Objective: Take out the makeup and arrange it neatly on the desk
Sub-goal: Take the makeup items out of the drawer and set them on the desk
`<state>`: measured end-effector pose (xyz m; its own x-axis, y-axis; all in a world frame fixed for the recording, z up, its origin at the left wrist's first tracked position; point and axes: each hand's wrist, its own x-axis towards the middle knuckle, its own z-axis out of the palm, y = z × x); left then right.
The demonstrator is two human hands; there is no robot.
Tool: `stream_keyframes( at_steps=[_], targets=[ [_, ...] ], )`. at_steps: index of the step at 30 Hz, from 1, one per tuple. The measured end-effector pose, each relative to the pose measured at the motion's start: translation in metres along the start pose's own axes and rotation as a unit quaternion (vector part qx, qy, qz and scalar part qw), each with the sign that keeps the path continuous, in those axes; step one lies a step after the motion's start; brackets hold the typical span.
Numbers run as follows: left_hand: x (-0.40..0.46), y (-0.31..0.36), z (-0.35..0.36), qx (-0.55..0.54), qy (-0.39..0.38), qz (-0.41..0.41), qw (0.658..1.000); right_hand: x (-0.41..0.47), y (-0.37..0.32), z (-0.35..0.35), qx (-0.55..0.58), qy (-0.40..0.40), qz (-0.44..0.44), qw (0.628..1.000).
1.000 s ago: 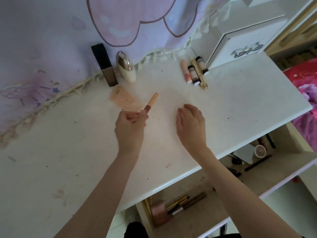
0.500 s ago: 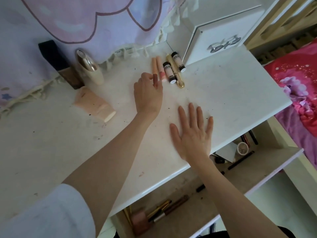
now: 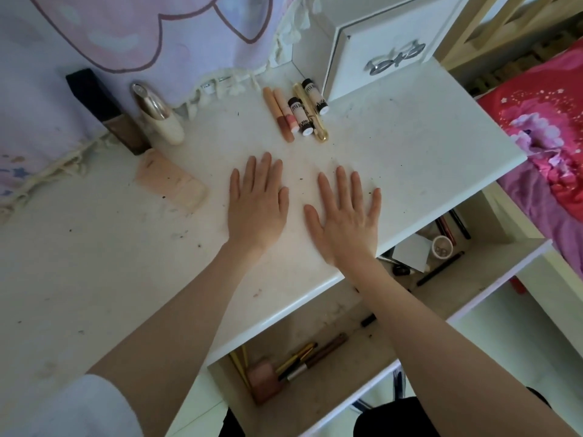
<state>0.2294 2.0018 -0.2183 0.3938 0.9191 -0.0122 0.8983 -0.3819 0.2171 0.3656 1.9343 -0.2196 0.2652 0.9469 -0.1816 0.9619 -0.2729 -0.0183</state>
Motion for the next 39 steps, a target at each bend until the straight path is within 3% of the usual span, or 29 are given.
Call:
stream_keyframes(
  at_steps=[5, 10, 13, 15, 16, 18, 20, 22, 26, 33, 39],
  targets=[
    [-0.073, -0.002, -0.003, 0.029, -0.027, 0.014, 0.999, -0.010, 0.004, -0.002, 0.014, 0.000, -0.035, 0.999],
    [-0.151, 0.008, -0.012, 0.019, -0.038, 0.029, 0.999, -0.090, 0.006, 0.005, 0.061, 0.003, -0.115, 0.991],
    [-0.186, 0.019, -0.015, -0.083, -0.025, 0.025, 0.996, -0.137, 0.010, 0.007, 0.163, -0.004, -0.147, 0.976],
    [-0.208, 0.023, -0.015, -0.174, 0.007, 0.058, 0.983, -0.153, 0.015, 0.010, 0.187, 0.045, -0.151, 0.970],
    [-0.219, 0.024, -0.014, -0.201, 0.014, 0.075, 0.977, -0.158, 0.018, 0.013, 0.168, 0.029, -0.157, 0.973],
    [-0.236, 0.021, -0.008, -0.212, -0.016, 0.098, 0.972, -0.160, 0.024, 0.021, 0.105, -0.104, -0.186, 0.971],
    [-0.244, 0.019, 0.003, -0.175, -0.099, 0.100, 0.974, -0.152, 0.027, 0.033, 0.055, -0.241, -0.186, 0.951],
    [-0.245, 0.016, 0.019, -0.144, -0.190, 0.063, 0.969, -0.142, 0.029, 0.045, 0.033, -0.311, -0.167, 0.935],
    [-0.234, 0.013, 0.053, -0.086, -0.291, -0.003, 0.953, -0.129, 0.023, 0.067, 0.012, -0.344, -0.151, 0.927],
    [-0.218, 0.031, 0.086, 0.031, -0.273, 0.022, 0.961, -0.123, 0.021, 0.086, -0.047, -0.369, -0.166, 0.913],
    [-0.215, 0.032, 0.090, 0.027, -0.289, 0.030, 0.957, -0.118, 0.029, 0.079, -0.018, -0.404, -0.156, 0.901]
  ],
)
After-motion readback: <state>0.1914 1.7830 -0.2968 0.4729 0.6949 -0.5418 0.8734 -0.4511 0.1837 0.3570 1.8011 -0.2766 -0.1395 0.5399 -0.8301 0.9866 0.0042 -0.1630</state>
